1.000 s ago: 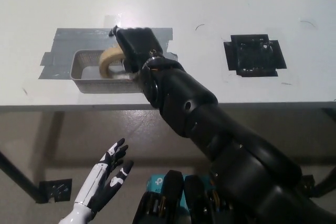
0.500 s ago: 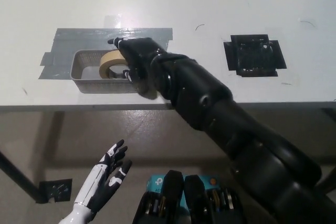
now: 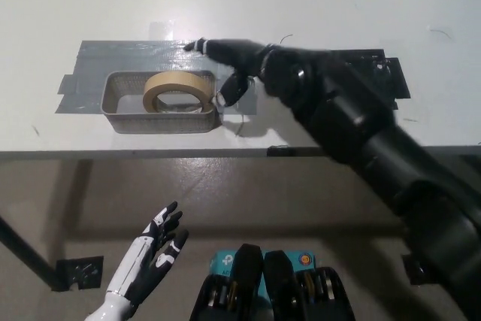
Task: The robot picks the tape placed on the black area with right hand and places it in the small grey container.
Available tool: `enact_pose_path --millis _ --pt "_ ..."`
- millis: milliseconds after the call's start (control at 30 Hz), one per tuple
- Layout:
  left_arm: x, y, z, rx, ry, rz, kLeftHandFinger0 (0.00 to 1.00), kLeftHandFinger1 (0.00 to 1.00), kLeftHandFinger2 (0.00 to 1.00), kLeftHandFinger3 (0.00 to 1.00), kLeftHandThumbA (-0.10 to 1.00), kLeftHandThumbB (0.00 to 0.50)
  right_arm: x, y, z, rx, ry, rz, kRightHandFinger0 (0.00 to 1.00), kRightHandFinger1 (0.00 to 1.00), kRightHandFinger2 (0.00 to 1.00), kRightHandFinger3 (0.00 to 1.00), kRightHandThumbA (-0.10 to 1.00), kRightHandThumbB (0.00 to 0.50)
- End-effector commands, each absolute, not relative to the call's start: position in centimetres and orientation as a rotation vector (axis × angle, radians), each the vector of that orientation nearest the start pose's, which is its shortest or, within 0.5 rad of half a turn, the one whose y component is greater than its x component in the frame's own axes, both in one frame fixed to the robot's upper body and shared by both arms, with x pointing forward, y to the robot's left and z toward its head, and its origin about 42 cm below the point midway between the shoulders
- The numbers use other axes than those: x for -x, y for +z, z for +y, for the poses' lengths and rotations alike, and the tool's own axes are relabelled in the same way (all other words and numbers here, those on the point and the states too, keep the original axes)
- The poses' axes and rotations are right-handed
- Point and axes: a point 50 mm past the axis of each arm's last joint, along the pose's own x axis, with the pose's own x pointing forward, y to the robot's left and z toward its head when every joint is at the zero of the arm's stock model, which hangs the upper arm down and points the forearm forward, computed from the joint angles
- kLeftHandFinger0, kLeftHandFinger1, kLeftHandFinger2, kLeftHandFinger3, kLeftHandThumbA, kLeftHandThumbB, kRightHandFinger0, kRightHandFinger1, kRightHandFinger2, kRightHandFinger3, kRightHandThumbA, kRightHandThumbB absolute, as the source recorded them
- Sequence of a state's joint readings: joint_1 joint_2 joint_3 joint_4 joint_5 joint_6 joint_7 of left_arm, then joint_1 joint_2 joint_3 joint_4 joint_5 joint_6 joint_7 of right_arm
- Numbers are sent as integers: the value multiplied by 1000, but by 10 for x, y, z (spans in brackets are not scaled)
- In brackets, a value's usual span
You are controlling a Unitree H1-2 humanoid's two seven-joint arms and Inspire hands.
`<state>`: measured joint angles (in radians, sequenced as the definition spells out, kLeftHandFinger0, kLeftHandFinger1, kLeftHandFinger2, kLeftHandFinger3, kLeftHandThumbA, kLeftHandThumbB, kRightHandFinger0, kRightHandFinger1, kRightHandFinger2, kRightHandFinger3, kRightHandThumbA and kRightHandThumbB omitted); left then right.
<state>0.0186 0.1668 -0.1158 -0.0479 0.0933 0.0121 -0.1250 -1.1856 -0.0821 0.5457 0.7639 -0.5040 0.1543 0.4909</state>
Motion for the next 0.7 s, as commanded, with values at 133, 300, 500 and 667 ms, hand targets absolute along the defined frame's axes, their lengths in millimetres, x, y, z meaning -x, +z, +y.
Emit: enact_pose_path --millis 133,300,500,667 --pt "-283 118 227 -266 -281 -82 1000 1000 1000 1000 842 146 -441 533 -119 918 1011 -409 1000 1000 1000 1000 764 500" --pt "-283 119 230 -281 -250 -97 1000 1000 1000 1000 858 148 -393 514 -186 796 790 -626 1000 1000 1000 1000 1000 461" --pt "-273 109 230 -256 -227 -85 1000 1000 1000 1000 905 167 -327 422 -234 602 642 -643 1000 1000 1000 1000 1000 437" --pt "-259 98 233 -252 -212 -59 1000 1000 1000 1000 926 151 -279 342 -263 342 515 -566 1000 1000 1000 1000 1000 377"
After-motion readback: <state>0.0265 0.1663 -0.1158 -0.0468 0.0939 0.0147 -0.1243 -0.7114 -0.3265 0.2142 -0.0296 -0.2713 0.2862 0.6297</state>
